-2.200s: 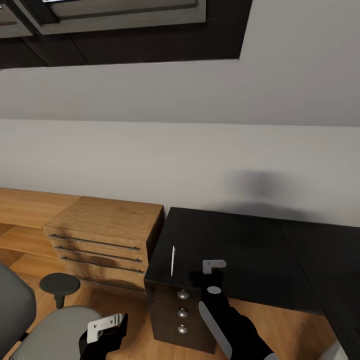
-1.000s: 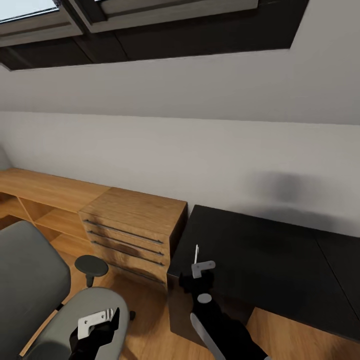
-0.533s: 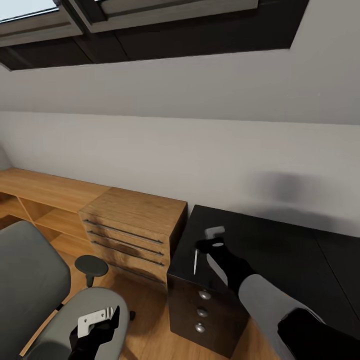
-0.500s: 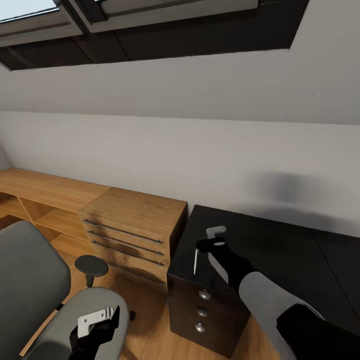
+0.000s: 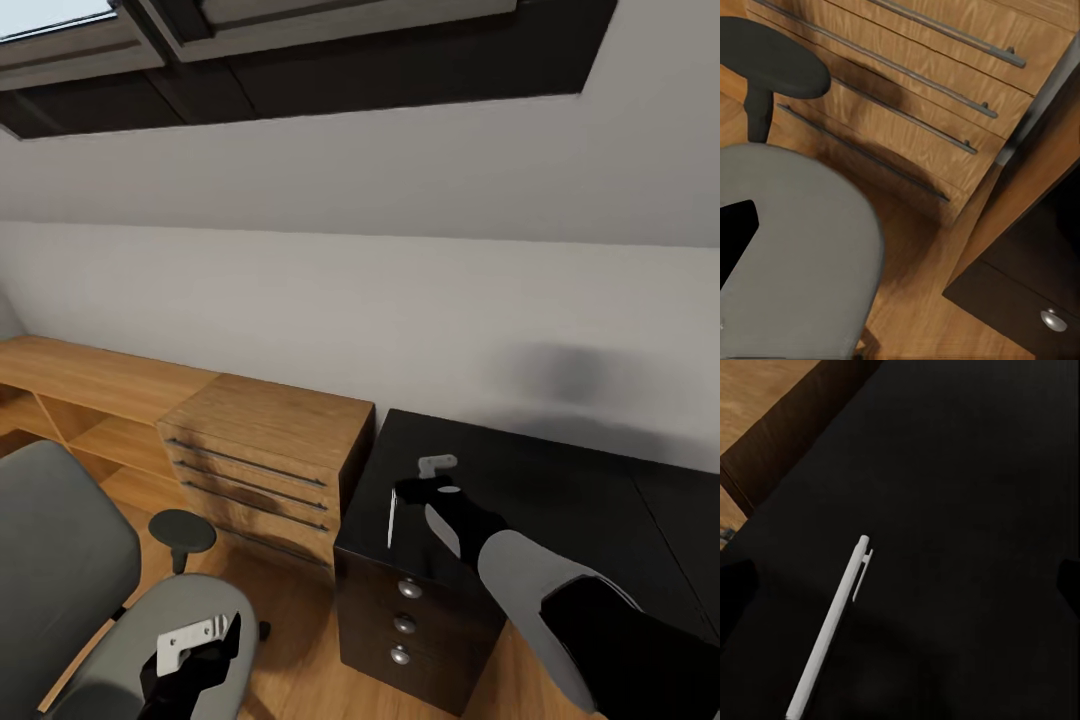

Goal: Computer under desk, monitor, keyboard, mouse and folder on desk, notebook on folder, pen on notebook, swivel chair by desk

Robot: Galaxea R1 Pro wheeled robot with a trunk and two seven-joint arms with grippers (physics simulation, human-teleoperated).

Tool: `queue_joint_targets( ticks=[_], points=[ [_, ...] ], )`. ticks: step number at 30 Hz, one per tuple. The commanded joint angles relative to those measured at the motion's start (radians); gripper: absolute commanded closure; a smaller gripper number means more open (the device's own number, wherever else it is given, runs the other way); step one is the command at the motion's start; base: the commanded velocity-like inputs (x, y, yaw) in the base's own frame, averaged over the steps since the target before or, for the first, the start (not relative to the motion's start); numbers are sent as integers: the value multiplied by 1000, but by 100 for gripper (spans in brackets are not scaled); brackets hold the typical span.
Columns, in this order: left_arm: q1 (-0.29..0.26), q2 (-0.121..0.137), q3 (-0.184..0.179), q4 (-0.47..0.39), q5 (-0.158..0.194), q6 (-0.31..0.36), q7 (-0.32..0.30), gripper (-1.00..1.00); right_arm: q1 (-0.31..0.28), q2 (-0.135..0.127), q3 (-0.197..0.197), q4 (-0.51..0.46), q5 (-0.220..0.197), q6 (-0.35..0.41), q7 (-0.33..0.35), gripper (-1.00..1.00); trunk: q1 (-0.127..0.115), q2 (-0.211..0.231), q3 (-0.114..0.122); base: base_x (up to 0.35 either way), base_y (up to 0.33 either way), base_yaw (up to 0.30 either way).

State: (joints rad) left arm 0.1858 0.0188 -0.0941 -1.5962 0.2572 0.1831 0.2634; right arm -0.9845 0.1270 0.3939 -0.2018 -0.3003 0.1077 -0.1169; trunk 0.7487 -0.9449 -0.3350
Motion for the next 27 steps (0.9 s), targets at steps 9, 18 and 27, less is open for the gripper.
queue_joint_targets(
  ticks=[9,18,27],
  points=[
    [0,-26,-4,3,11,1,11,-100,-1,27,10,13,-13,22,-3,-100,0,-1,-1,0,0,0],
    [0,-31,-4,4,11,1,11,-100,1,36,16,22,-8,22,-3,-100,19,-36,-17,0,0,0],
    [0,-31,-4,4,11,1,11,-100,1,37,16,21,-9,24,-3,-100,54,-99,-45,0,0,0]
  ],
)
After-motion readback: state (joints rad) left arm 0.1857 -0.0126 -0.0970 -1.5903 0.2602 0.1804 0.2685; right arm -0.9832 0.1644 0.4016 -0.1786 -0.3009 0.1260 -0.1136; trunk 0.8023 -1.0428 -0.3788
